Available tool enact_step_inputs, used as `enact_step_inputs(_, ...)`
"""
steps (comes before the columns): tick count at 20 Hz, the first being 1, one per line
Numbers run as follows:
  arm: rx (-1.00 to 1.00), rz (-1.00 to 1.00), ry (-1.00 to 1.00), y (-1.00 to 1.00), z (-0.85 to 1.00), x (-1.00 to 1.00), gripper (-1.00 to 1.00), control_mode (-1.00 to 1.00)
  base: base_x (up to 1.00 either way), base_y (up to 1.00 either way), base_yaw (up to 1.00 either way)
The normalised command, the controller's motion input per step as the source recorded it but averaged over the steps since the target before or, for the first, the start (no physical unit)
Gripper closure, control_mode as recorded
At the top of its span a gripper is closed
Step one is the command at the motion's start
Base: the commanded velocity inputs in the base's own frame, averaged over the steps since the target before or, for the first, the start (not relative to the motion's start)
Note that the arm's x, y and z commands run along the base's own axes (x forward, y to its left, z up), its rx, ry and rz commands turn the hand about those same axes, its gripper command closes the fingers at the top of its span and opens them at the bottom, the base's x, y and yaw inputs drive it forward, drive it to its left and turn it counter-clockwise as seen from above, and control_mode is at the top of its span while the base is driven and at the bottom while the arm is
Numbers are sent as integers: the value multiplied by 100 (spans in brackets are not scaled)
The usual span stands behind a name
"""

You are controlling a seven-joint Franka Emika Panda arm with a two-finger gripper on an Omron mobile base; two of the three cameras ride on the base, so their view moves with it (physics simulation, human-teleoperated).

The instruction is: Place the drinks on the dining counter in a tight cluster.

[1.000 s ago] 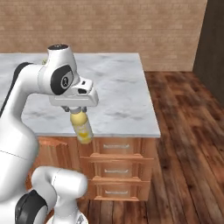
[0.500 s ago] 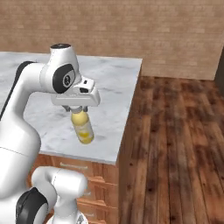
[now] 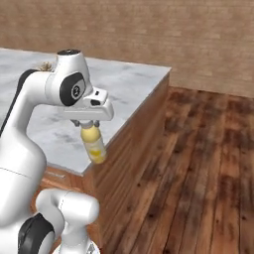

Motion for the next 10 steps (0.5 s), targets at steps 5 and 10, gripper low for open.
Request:
enact_step_inputs(5,0,0,0,0,0,0,100,100,32,-72,57)
enact_step_inputs(10,0,0,0,0,0,0,100,100,43,-49,71)
